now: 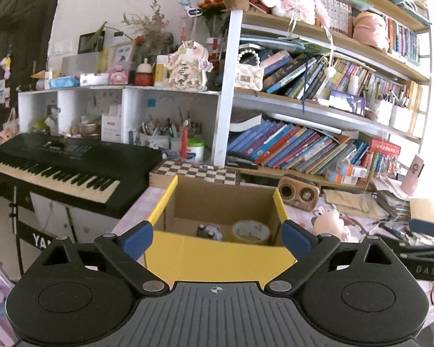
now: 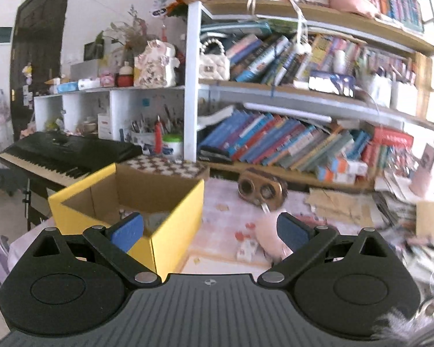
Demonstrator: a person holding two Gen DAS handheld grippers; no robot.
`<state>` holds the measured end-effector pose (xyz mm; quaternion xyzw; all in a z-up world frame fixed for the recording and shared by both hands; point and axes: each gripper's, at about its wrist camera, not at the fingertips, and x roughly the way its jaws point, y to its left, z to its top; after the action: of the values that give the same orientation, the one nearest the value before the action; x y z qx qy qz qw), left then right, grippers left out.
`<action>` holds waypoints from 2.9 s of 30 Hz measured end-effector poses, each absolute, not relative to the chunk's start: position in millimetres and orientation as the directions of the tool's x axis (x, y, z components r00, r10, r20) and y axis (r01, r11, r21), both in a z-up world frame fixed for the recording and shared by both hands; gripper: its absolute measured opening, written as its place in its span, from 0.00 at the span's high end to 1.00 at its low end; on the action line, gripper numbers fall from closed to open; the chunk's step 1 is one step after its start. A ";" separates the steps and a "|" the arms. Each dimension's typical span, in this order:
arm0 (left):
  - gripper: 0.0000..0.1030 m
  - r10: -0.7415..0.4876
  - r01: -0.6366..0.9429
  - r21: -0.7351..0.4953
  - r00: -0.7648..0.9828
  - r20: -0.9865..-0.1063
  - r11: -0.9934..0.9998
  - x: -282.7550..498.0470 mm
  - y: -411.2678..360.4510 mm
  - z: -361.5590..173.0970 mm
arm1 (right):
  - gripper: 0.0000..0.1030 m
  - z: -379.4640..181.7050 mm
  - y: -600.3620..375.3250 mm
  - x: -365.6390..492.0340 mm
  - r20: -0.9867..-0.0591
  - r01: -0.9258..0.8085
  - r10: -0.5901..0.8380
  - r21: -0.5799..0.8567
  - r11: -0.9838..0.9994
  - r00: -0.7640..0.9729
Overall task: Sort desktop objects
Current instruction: 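Lift both tools out of the box and withdraw, then move the left gripper toward the white tube beside the pink pig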
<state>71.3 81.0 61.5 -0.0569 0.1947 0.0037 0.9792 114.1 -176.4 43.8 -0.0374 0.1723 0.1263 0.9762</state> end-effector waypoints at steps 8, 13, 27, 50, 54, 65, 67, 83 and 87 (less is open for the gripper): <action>0.06 -0.014 -0.038 -0.124 0.920 -0.391 0.992 43.6 78.7 51.5 | 0.04 20.4 -179.5 71.2 -0.396 -0.217 0.195 -0.011 0.976 0.897; 0.06 -0.024 -0.032 -0.129 0.909 -0.416 0.991 34.2 73.4 41.9 | 0.04 8.8 -178.4 50.6 -0.421 -0.210 0.186 -0.010 0.978 0.888; 0.06 -0.090 0.033 -0.123 0.867 -0.490 0.992 20.7 39.8 16.1 | 0.04 -21.4 -183.5 8.1 -0.506 -0.195 0.158 -0.021 0.981 0.848; 0.06 -0.268 0.233 -0.136 0.773 -0.575 0.963 47.8 -36.1 -2.1 | 0.04 -34.5 -230.4 5.1 -0.552 -0.053 0.025 -0.035 0.998 0.833; 0.06 -0.290 0.260 -0.136 0.761 -0.581 0.956 57.3 -49.5 -2.8 | 0.04 -35.2 -244.6 12.5 -0.562 -0.020 0.001 -0.028 0.999 0.827; 0.06 -0.326 0.324 -0.116 0.731 -0.599 0.939 86.4 -85.1 -3.1 | 0.03 -35.6 -276.7 36.4 -0.575 0.035 -0.036 -0.013 0.999 0.817; 0.06 -0.328 0.329 -0.112 0.728 -0.603 0.938 92.5 -90.6 -3.9 | 0.03 -35.7 -283.6 41.9 -0.576 0.046 -0.042 -0.008 0.999 0.816; 0.06 -0.306 0.284 -0.138 0.720 -0.623 0.949 144.8 -131.1 -12.4 | 0.03 -39.1 -328.0 103.3 -0.601 0.014 -0.024 -0.022 1.000 0.799; 0.06 -0.283 0.253 -0.140 0.717 -0.638 0.957 157.0 -139.5 -17.7 | 0.03 -41.6 -338.3 122.0 -0.611 -0.017 0.000 -0.021 1.000 0.792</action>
<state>157.0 -139.5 -17.7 -0.0212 0.3476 -0.1446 0.9262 122.0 -338.3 -41.6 -0.0129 0.3226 0.0046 0.9465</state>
